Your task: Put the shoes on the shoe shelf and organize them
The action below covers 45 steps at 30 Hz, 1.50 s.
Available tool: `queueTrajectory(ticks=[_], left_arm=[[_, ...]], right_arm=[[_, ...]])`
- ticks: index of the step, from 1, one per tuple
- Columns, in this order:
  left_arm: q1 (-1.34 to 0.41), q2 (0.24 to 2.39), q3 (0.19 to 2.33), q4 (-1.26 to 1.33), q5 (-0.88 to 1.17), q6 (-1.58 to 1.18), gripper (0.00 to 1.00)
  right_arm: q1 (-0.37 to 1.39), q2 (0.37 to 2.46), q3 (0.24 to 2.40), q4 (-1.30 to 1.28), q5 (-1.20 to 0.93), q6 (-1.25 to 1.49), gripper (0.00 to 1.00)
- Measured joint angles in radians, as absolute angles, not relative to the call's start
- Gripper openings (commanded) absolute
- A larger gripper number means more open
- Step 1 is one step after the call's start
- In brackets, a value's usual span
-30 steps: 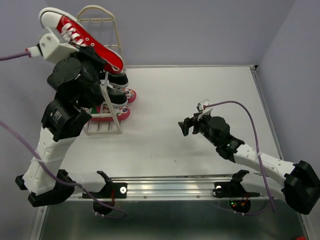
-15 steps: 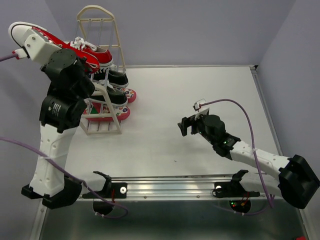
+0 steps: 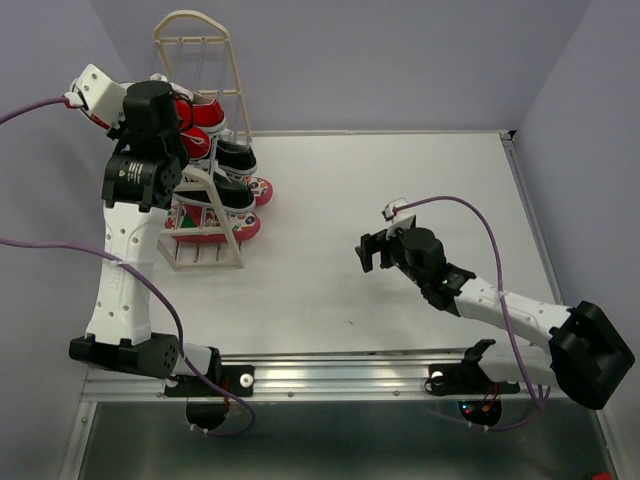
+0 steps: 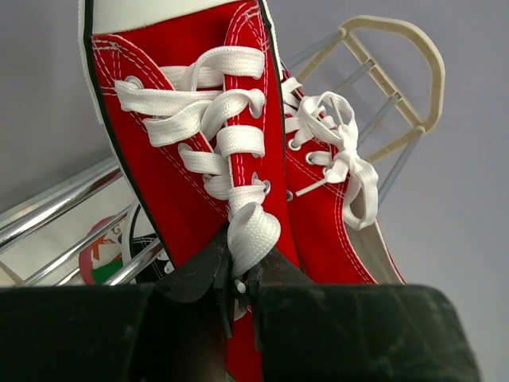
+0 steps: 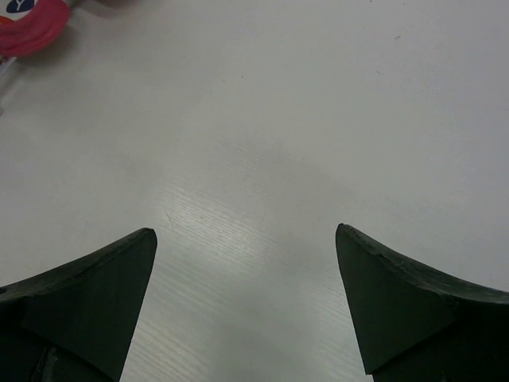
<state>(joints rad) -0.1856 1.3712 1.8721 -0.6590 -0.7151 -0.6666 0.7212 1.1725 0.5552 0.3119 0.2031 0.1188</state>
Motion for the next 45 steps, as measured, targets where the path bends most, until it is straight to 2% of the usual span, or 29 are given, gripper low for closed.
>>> queueTrajectory(ticks=[1,2,3,4,5,13,21,24,28,31,35,40,45], left_arm=[[-0.177,1.370,1.871,-0.664,-0.711,-0.684,0.17],[-0.169,1.369,1.864,-0.663,-0.705,-0.697,0.42],[-0.162,1.364,1.850,-0.659,-0.698,-0.706,0.58],[-0.158,1.358,1.835,-0.653,-0.691,-0.710,0.85],[-0.154,1.353,1.820,-0.637,-0.683,-0.719,0.99],[-0.153,1.316,1.801,-0.551,-0.584,-0.726,0.99],[-0.171,1.259,1.832,-0.531,-0.462,-0.649,0.99],[-0.268,1.252,1.833,-0.521,-0.474,-0.603,0.99],[-0.558,1.266,1.812,-0.488,-0.535,-0.540,0.99],[-0.719,1.274,1.711,-0.429,-0.564,-0.510,0.99],[-0.833,1.310,1.495,-0.315,-0.539,-0.476,0.99],[-0.857,1.403,1.295,-0.241,-0.451,-0.471,0.99],[-0.857,1.347,1.130,-0.191,-0.449,-0.485,0.99]], right_arm=[[0.721,1.179,0.559,0.307,0.204,0.119,1.00],[0.721,1.183,0.562,0.303,0.204,0.118,1.00],[0.721,1.185,0.562,0.302,0.204,0.118,1.00],[0.721,1.186,0.563,0.298,0.205,0.117,1.00],[0.721,1.186,0.563,0.295,0.206,0.117,1.00],[0.721,1.186,0.568,0.290,0.232,0.121,1.00],[0.720,1.175,0.628,0.215,0.410,0.225,1.00],[0.667,1.175,0.674,0.128,0.457,0.327,1.00],[0.479,1.167,0.690,0.033,0.448,0.455,1.00],[0.355,1.137,0.667,-0.030,0.449,0.524,1.00],[0.333,1.053,0.638,-0.099,0.448,0.565,1.00],[0.334,0.982,0.638,-0.141,0.441,0.575,1.00],[0.334,0.919,0.625,-0.181,0.441,0.585,1.00]])
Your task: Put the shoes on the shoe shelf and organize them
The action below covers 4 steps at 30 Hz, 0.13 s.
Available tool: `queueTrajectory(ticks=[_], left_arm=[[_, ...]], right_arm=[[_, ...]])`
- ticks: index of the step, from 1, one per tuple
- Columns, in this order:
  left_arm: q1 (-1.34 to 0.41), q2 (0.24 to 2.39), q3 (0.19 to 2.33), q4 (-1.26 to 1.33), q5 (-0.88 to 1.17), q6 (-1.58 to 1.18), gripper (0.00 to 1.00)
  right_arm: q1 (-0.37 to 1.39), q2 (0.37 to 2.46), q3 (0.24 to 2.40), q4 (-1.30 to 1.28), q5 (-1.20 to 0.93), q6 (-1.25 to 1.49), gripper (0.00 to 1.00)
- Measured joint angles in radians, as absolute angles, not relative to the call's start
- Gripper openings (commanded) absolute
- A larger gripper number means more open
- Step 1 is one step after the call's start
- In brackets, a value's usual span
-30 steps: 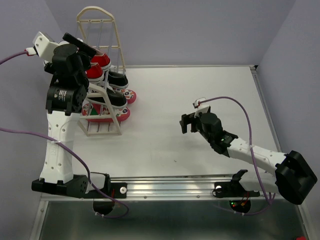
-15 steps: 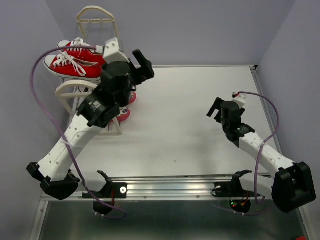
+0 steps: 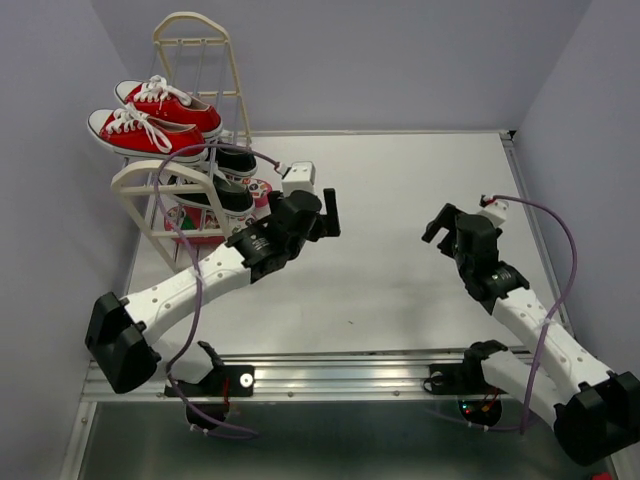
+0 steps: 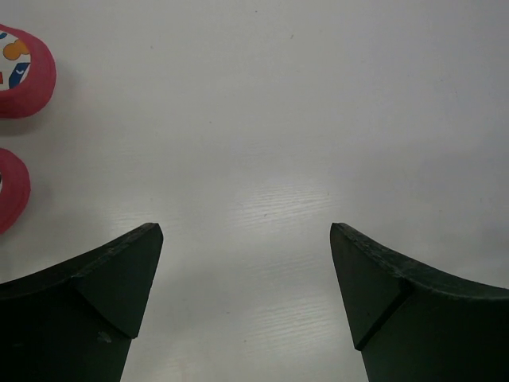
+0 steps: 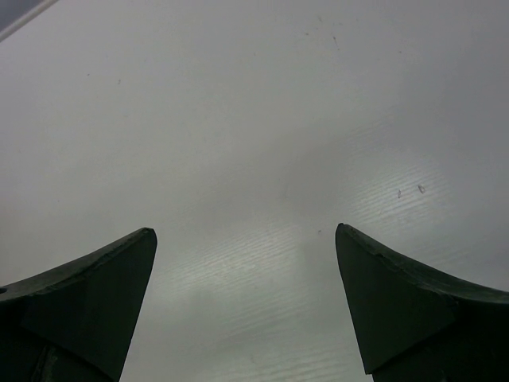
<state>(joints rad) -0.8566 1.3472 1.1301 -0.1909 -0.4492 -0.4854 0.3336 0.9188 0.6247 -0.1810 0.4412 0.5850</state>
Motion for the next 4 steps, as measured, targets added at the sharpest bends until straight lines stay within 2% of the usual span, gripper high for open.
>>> queueTrajectory(ticks=[4], left_arm=[[-0.857,1.239,1.057,-0.156,-0.467,-0.510,0.99]], right_arm=[[0.334,0.866,0.599,-0.202,0.441,0.585,1.00]])
